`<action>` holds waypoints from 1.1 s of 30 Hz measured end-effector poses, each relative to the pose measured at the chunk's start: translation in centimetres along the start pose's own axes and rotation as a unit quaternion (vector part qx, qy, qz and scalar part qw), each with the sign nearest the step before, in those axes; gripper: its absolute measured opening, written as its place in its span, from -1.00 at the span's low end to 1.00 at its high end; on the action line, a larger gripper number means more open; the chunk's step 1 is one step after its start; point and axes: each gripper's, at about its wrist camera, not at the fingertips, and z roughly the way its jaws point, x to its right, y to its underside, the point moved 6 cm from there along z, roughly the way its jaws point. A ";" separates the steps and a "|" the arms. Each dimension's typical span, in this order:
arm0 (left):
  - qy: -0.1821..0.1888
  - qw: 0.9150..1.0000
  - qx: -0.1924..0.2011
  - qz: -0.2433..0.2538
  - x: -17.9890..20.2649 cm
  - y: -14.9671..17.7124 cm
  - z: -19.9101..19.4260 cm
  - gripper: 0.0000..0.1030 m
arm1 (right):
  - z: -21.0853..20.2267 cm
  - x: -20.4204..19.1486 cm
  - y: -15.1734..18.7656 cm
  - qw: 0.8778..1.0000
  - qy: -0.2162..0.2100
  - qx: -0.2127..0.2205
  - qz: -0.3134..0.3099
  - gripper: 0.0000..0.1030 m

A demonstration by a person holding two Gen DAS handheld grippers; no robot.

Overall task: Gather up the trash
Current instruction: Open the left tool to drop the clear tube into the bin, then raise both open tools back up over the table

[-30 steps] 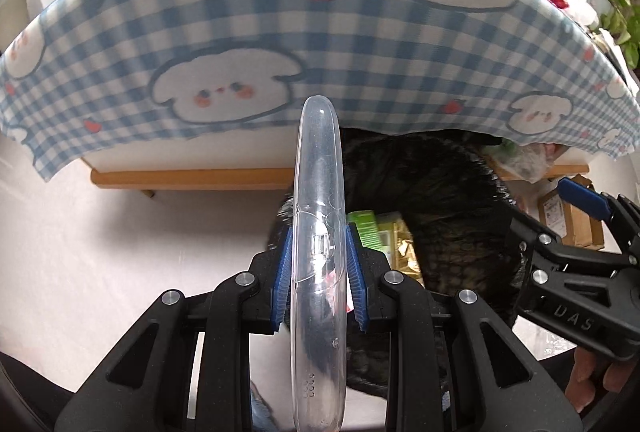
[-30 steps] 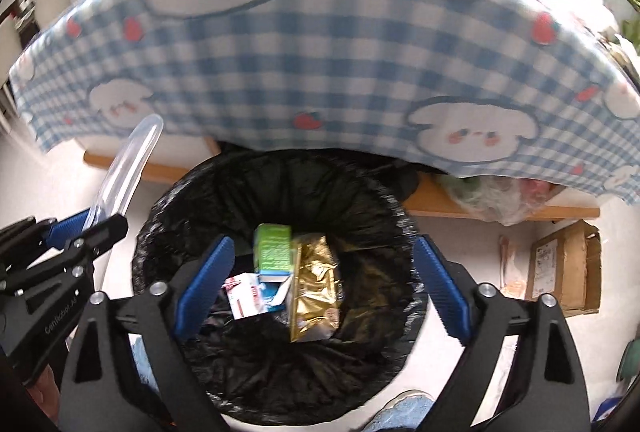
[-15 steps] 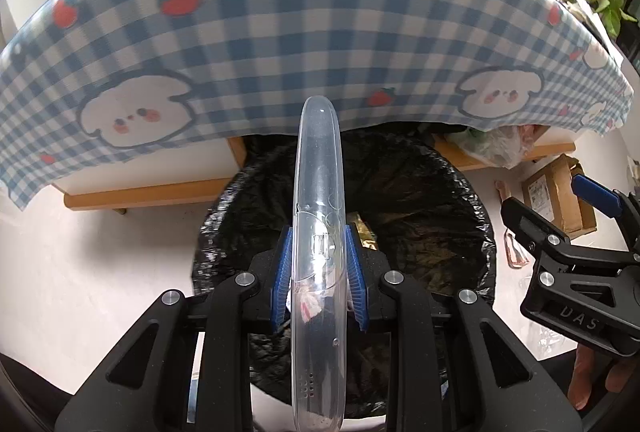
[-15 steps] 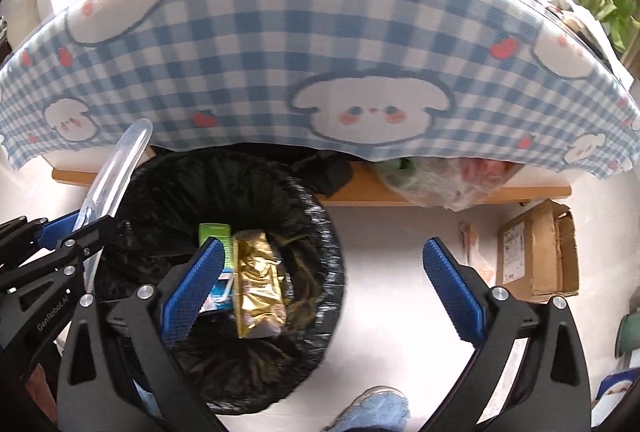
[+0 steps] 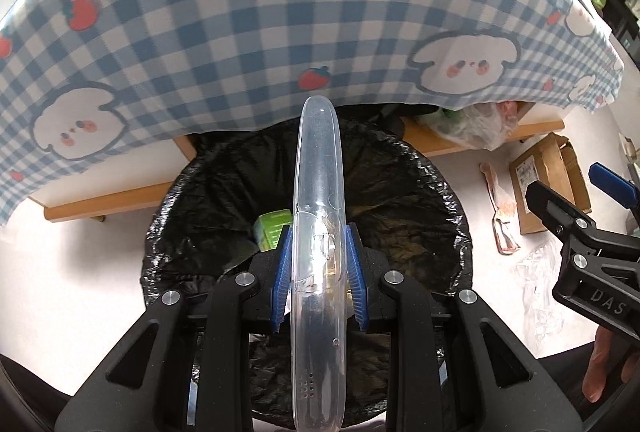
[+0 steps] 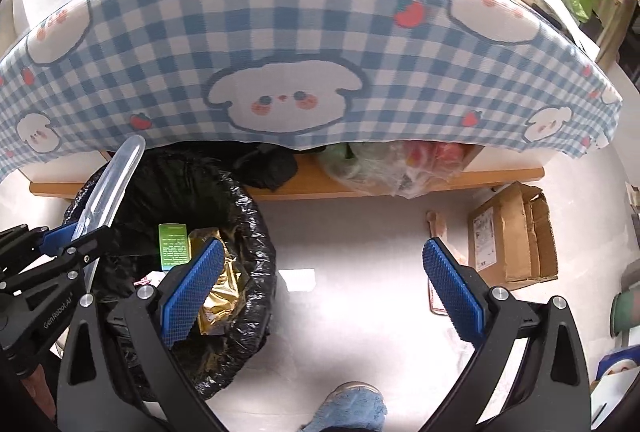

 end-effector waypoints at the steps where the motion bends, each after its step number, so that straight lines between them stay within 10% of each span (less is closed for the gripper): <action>1: 0.001 1.000 0.000 0.001 0.0 0.1 -0.1 -0.51 | 0.1 0.2 0.1 1.000 0.001 -0.002 0.002 0.85; 7: -0.002 1.000 0.004 0.002 0.2 0.2 -0.6 -0.44 | 0.0 0.5 0.4 1.000 0.001 -0.004 0.003 0.85; 24: -0.009 0.998 0.060 -0.024 -1.4 -2.2 -5.7 0.70 | -4.2 -0.6 -2.6 0.999 -0.030 0.036 0.004 0.85; 33: -0.015 0.996 0.085 -0.031 -2.5 -4.3 -8.8 0.88 | -7.7 -1.1 -5.3 0.997 -0.037 0.071 -0.002 0.85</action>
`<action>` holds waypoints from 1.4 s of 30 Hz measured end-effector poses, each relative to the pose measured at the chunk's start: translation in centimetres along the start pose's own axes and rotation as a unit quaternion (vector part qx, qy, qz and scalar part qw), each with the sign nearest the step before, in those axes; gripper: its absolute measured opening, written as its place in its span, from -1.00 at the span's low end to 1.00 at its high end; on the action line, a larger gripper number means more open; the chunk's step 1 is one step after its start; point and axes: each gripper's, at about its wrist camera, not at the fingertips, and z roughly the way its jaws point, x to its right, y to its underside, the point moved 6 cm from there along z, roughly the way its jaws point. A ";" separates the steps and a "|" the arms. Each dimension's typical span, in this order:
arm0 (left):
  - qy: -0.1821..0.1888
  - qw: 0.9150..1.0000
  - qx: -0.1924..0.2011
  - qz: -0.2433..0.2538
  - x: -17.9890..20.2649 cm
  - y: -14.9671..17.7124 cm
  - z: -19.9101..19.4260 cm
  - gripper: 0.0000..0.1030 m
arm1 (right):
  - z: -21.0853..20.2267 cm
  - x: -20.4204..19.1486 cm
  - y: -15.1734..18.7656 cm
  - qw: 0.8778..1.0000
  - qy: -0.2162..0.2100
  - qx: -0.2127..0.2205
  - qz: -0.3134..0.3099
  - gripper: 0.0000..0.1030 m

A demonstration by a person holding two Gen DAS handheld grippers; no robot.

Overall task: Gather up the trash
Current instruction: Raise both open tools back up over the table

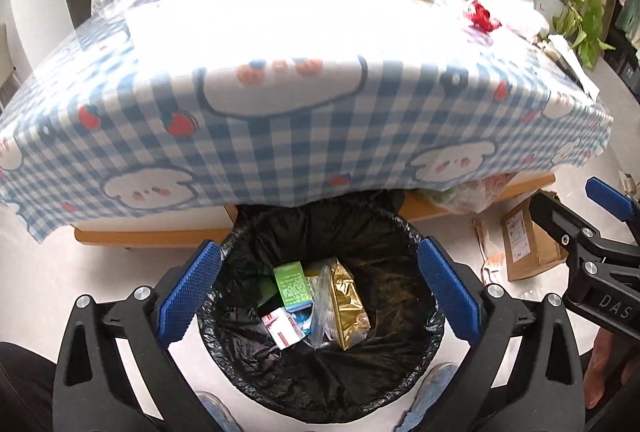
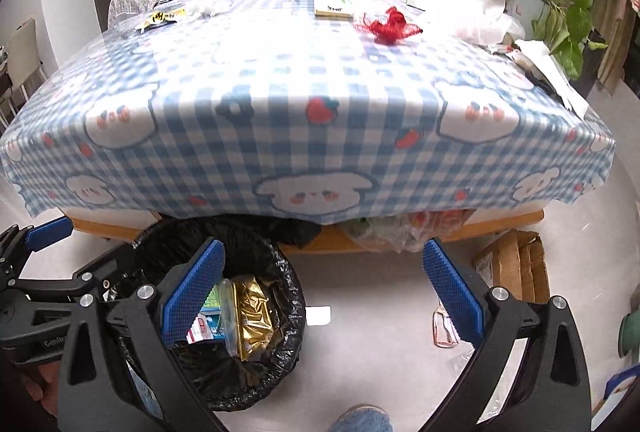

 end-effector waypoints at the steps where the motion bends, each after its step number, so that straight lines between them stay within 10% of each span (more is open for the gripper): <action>1: -0.001 1.000 0.001 0.000 -0.1 -0.3 -0.2 0.88 | -0.2 -0.1 -0.4 1.000 0.000 0.002 -0.001 0.85; 25: -0.019 0.998 0.043 -0.028 -2.9 -10.5 -5.4 0.88 | -5.5 0.2 -10.0 0.998 0.006 0.064 0.005 0.85; 42: -0.030 0.998 0.053 -0.031 -4.1 -20.0 -3.7 0.88 | 0.1 3.2 -17.7 0.998 0.015 0.061 0.017 0.85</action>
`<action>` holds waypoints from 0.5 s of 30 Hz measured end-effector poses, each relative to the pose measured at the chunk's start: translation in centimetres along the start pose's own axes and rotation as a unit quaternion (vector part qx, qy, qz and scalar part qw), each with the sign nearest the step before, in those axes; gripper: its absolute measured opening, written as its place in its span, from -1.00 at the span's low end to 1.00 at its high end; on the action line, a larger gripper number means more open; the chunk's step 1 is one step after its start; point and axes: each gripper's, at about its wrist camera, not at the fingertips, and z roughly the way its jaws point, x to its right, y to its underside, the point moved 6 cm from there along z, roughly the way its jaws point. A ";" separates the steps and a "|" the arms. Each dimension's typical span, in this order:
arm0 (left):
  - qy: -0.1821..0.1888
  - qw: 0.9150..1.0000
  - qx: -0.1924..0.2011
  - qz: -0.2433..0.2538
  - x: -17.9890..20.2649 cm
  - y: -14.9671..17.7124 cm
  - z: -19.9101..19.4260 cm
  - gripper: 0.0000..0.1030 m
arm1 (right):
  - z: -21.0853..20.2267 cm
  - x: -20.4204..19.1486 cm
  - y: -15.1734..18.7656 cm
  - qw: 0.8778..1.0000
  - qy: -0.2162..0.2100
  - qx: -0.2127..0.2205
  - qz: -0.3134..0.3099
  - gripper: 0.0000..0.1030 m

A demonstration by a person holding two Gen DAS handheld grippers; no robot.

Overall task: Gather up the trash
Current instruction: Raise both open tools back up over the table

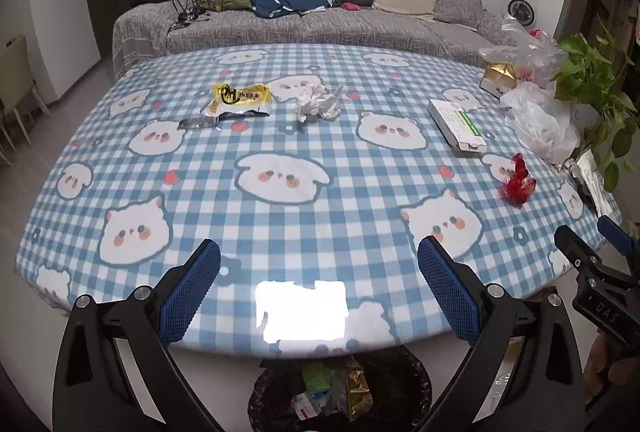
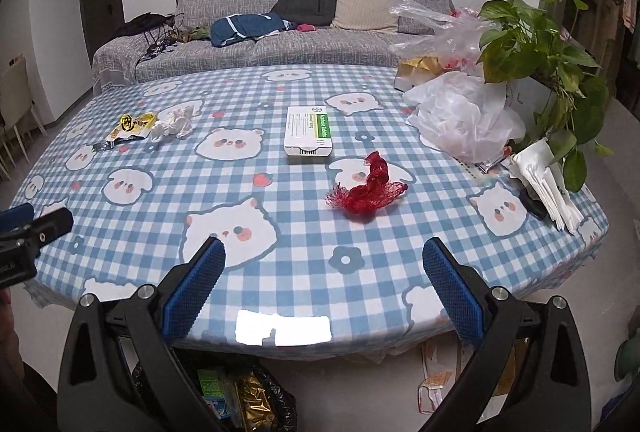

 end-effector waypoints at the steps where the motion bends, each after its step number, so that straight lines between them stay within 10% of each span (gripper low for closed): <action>1: -0.003 1.000 0.001 0.002 -0.1 -0.5 0.4 0.88 | 0.5 0.1 -0.3 1.000 0.002 -0.002 -0.001 0.85; 15: -0.017 1.000 -0.007 0.002 -0.9 -8.0 7.8 0.86 | 7.1 2.5 -3.3 0.999 0.006 -0.031 0.031 0.72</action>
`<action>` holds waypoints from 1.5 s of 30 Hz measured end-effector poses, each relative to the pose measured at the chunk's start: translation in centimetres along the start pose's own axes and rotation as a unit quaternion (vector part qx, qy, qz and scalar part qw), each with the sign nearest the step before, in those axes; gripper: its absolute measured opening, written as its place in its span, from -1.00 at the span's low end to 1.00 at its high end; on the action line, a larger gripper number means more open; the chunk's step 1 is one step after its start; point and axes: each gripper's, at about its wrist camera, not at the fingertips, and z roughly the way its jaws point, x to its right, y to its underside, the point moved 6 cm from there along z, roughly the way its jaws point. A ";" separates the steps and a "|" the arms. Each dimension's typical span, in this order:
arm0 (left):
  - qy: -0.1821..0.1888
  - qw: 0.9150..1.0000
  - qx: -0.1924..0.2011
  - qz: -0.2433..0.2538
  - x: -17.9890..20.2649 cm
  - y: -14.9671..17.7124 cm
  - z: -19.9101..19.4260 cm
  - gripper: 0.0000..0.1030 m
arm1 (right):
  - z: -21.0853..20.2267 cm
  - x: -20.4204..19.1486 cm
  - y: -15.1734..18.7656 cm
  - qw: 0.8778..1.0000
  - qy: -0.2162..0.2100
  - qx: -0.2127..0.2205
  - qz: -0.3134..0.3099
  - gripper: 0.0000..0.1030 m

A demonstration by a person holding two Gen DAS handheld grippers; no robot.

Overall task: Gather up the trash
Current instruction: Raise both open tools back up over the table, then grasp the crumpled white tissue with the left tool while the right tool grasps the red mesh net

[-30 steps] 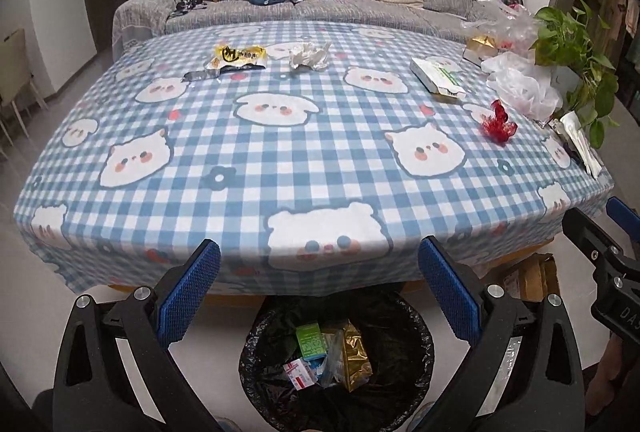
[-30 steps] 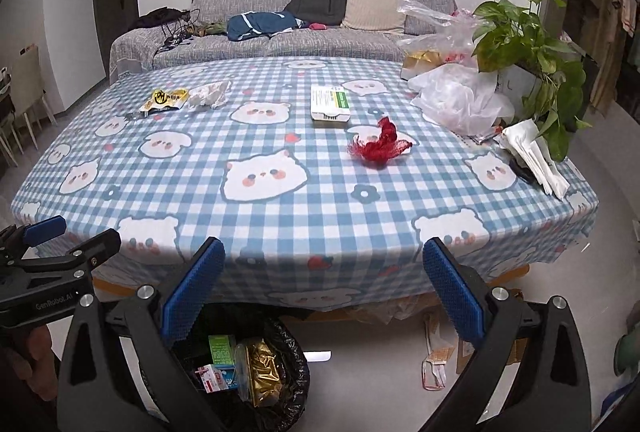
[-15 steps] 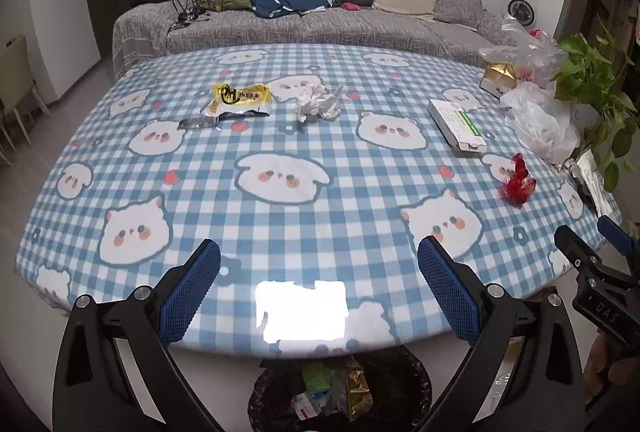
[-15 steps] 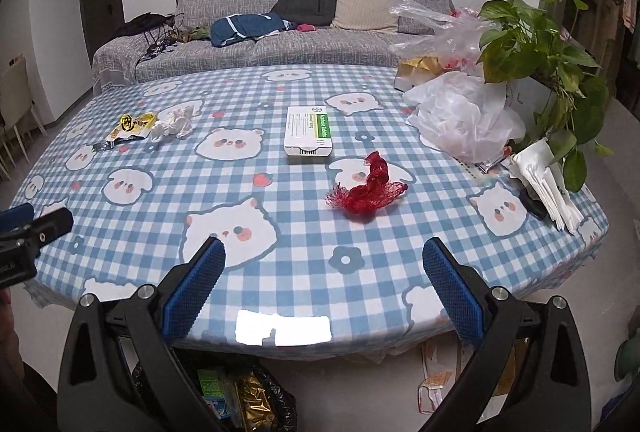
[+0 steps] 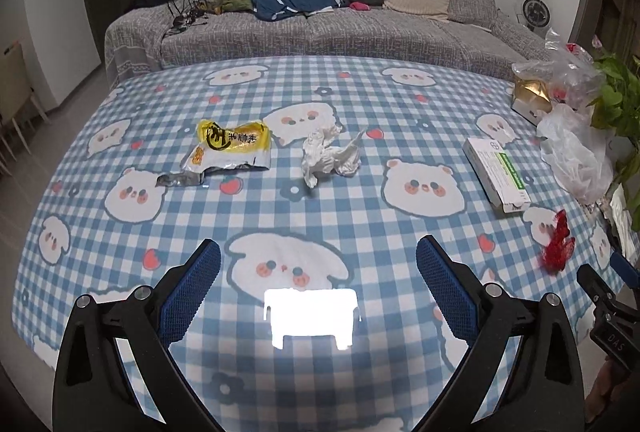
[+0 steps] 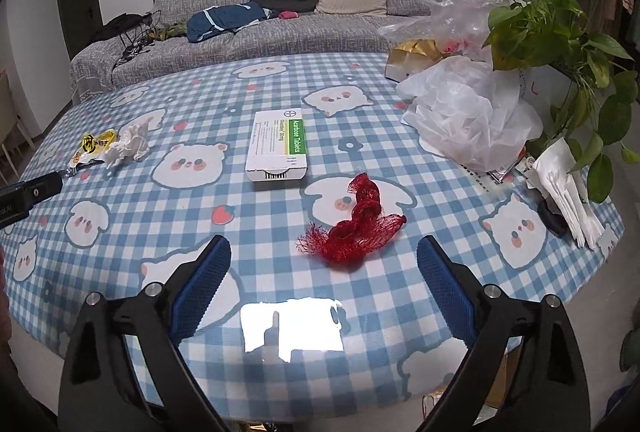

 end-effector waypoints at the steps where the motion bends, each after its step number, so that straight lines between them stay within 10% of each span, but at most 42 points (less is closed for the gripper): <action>1: 0.000 1.000 -0.001 -0.001 0.0 -0.5 0.5 0.86 | 0.4 0.1 -0.1 1.000 0.001 -0.003 0.001 0.71; 20: -0.021 0.999 -0.021 0.023 1.3 -7.1 10.5 0.81 | 8.0 2.2 -0.5 0.995 0.000 -0.092 0.044 0.37; 45: -0.005 0.998 -0.065 0.011 2.1 -5.9 15.5 -0.61 | 9.6 4.2 -0.6 0.994 0.027 -0.096 0.041 -0.69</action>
